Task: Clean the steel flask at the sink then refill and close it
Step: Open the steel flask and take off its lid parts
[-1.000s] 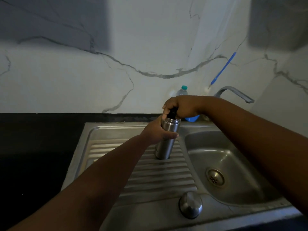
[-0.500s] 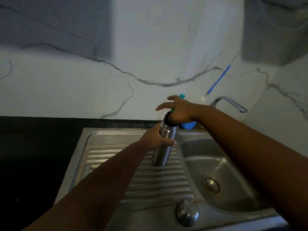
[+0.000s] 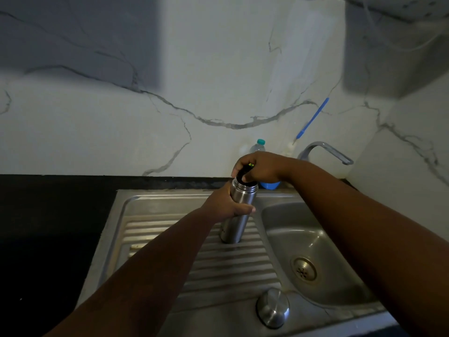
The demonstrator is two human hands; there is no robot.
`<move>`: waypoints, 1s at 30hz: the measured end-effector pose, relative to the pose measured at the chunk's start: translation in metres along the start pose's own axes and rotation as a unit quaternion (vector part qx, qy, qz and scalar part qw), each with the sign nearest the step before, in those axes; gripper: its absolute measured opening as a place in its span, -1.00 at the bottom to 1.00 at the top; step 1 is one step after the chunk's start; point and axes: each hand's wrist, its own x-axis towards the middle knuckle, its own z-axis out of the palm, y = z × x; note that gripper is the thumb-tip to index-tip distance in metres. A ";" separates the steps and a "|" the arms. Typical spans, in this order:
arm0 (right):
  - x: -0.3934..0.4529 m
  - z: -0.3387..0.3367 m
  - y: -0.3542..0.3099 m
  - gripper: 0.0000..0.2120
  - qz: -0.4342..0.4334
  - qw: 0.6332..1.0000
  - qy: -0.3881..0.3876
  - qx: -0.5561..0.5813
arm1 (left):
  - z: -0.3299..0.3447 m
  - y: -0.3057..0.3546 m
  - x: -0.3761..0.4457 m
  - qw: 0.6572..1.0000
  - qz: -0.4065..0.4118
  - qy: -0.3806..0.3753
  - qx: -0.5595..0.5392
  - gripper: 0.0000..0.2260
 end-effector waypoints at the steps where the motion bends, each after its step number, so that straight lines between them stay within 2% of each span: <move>1: 0.000 0.003 -0.001 -0.65 0.001 1.000 0.012 0.006 | 0.000 -0.001 0.000 1.000 -0.002 0.002 0.000 -0.32; 3: 0.002 0.007 -0.003 -0.47 0.036 0.996 0.058 -0.054 | -0.001 -0.002 0.000 1.000 -0.007 0.000 0.003 -0.35; 5: 0.002 0.010 -0.004 -0.27 0.104 0.971 0.096 -0.191 | -0.001 -0.003 0.000 1.000 -0.007 -0.005 0.007 -0.35; 7: 0.004 0.012 -0.004 -0.26 0.124 0.948 0.106 -0.273 | -0.002 -0.001 0.000 1.000 -0.006 -0.009 0.003 -0.35; 10: 0.007 0.010 -0.009 -0.45 0.106 0.955 0.077 -0.264 | -0.002 0.000 0.000 1.000 0.005 -0.010 -0.003 -0.34; 14: 0.004 -0.001 -0.012 -0.54 0.089 0.976 0.001 -0.201 | -0.001 -0.002 0.000 1.000 0.007 -0.005 -0.002 -0.37; 18: 0.008 -0.005 -0.008 -0.49 0.063 0.978 -0.024 -0.197 | -0.002 -0.005 0.002 1.000 0.006 -0.008 0.003 -0.38; 22: 0.010 -0.005 -0.005 -0.42 0.086 0.990 -0.052 -0.099 | -0.002 -0.007 0.003 1.000 0.003 -0.007 0.002 -0.36; 24: 0.006 -0.004 -0.007 -0.34 0.127 0.990 -0.039 -0.056 | -0.002 -0.007 0.002 1.000 0.001 -0.006 0.004 -0.34; 27: 0.000 0.004 -0.016 -0.21 0.171 0.974 0.048 -0.141 | -0.003 -0.004 0.001 1.000 -0.003 -0.015 0.007 -0.38; 28: 0.000 0.007 -0.017 -0.25 0.162 0.969 0.074 -0.173 | -0.003 -0.003 0.000 1.000 -0.001 -0.016 0.004 -0.38; 30: 0.001 0.010 -0.018 -0.46 0.126 0.970 0.086 -0.191 | -0.003 -0.002 -0.001 1.000 0.000 -0.012 -0.008 -0.36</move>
